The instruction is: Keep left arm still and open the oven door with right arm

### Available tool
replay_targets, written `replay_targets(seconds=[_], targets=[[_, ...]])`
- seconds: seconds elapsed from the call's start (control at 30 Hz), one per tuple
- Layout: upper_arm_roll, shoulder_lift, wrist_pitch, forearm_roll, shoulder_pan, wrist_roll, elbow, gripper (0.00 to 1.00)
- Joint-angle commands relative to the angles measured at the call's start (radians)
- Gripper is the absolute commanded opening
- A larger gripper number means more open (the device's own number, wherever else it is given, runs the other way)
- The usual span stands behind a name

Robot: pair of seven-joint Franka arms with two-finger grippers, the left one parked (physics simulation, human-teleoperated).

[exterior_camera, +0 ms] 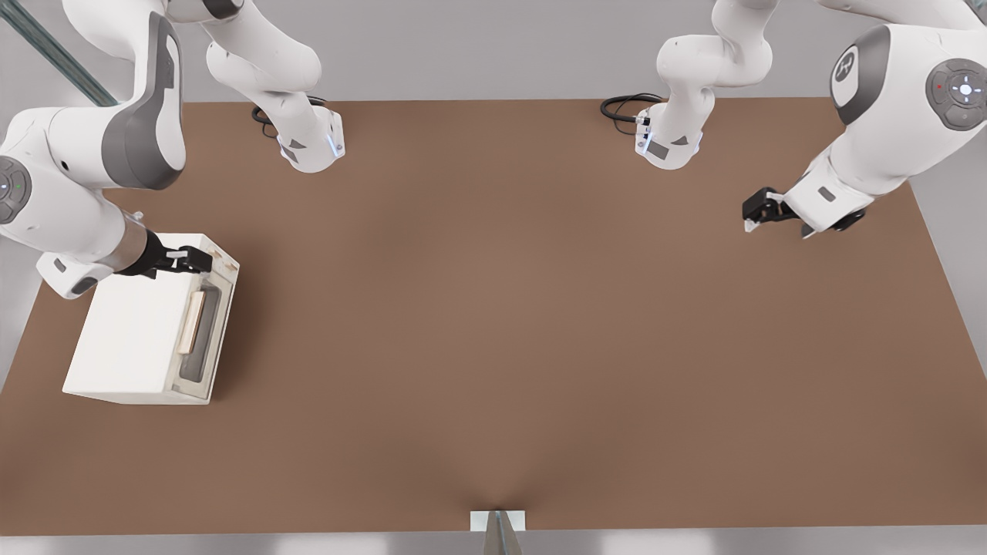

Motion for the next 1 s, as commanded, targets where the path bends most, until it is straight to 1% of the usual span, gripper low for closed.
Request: replay_targets(seconds=[0.0, 0.03, 0.07, 0.1, 0.13, 0.17, 0.2, 0.23, 0.37, 0.4, 0.47, 0.63, 0.73, 0.97], targets=[[0.000, 0.001, -0.014, 0.012, -0.007, -0.009, -0.002, 1.00], [-0.006, 0.016, -0.008, -0.009, -0.008, -0.073, -0.003, 1.00], [0.003, 0.065, 0.000, -0.116, 0.022, -0.078, 0.003, 1.00], [0.003, 0.127, 0.020, -0.266, 0.091, -0.080, 0.006, 1.00], [0.005, 0.202, 0.040, -0.423, 0.130, -0.099, 0.006, 0.29], [0.003, 0.234, 0.043, -0.460, 0.142, -0.113, 0.006, 0.21], [0.003, 0.269, 0.048, -0.554, 0.177, -0.096, 0.001, 0.21], [0.005, 0.285, 0.048, -0.589, 0.182, -0.096, -0.003, 0.21], [-0.006, 0.274, 0.173, -0.683, 0.159, -0.081, -0.123, 0.21], [-0.006, 0.282, 0.187, -0.695, 0.154, -0.076, -0.125, 0.21], [-0.006, 0.280, 0.258, -0.698, 0.117, 0.005, -0.177, 0.21], [-0.004, 0.224, 0.350, -0.687, 0.088, 0.207, -0.304, 0.21], [-0.004, 0.210, 0.350, -0.687, 0.065, 0.207, -0.355, 0.21], [-0.006, 0.207, 0.351, -0.690, 0.050, 0.206, -0.399, 0.21]])
